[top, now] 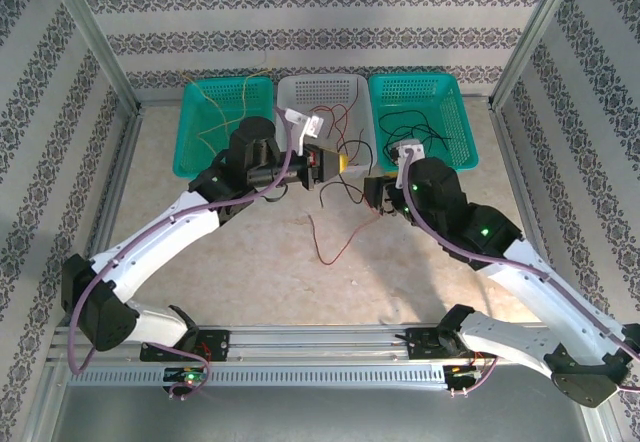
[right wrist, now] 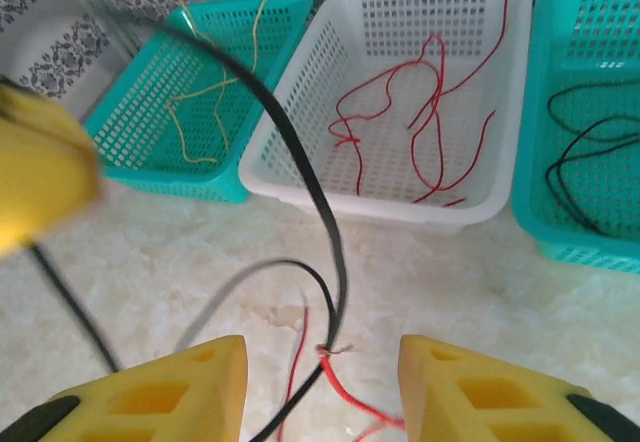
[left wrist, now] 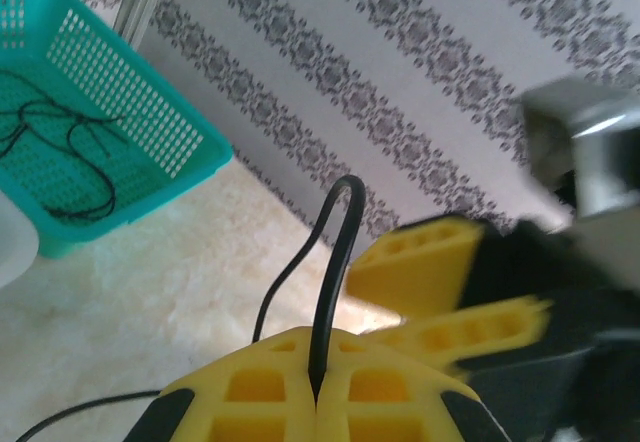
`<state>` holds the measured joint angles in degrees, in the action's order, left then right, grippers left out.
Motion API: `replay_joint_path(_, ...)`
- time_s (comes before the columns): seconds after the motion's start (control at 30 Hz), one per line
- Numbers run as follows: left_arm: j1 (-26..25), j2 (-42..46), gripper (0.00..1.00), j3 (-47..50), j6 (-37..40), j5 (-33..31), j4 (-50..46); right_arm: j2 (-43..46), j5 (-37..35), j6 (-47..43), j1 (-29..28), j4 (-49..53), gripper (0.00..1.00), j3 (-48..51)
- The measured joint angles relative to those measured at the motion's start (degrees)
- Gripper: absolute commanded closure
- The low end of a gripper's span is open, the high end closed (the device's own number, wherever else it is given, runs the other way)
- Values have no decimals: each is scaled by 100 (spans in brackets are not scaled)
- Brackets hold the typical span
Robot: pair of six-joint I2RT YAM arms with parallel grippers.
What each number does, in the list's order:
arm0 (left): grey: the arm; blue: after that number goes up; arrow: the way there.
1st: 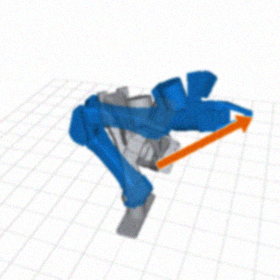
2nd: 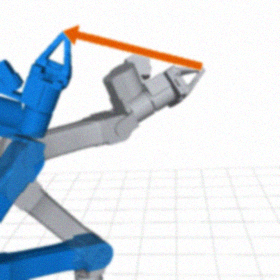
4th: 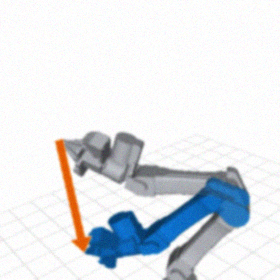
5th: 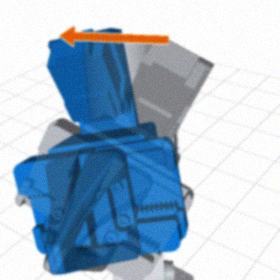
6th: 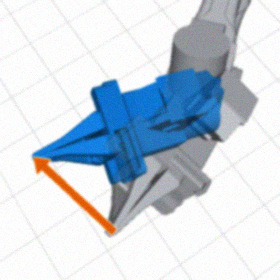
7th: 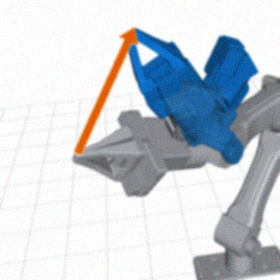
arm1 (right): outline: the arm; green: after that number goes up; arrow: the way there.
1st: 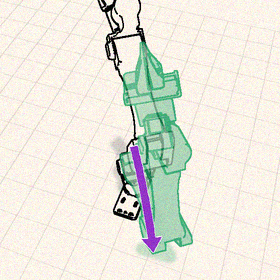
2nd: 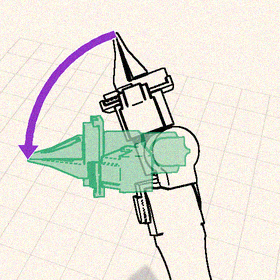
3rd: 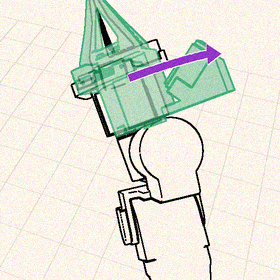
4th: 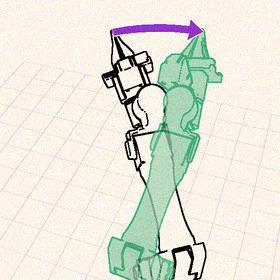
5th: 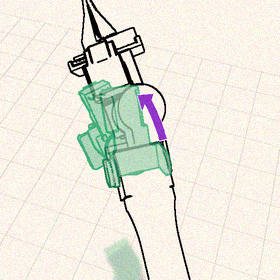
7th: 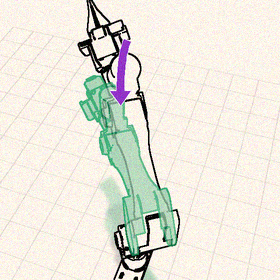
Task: Untangle the cables
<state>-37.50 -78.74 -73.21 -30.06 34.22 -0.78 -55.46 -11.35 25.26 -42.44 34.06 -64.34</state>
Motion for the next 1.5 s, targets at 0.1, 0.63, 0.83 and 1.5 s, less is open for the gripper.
replay_joint_path(0.1,0,87,100,-24,-181,-2,192,-92,173,210,146,-306,62,542)
replay_joint_path(0.63,426,450,100,83,-1134,136,907,308,1051,1213,896,-1001,55,2035)
replay_joint_path(0.83,581,470,100,479,-1698,485,1547,560,1379,1224,894,-944,42,1156)
replay_joint_path(1.5,601,455,100,520,-2275,1357,2138,-1119,2031,981,940,-1790,79,-109)
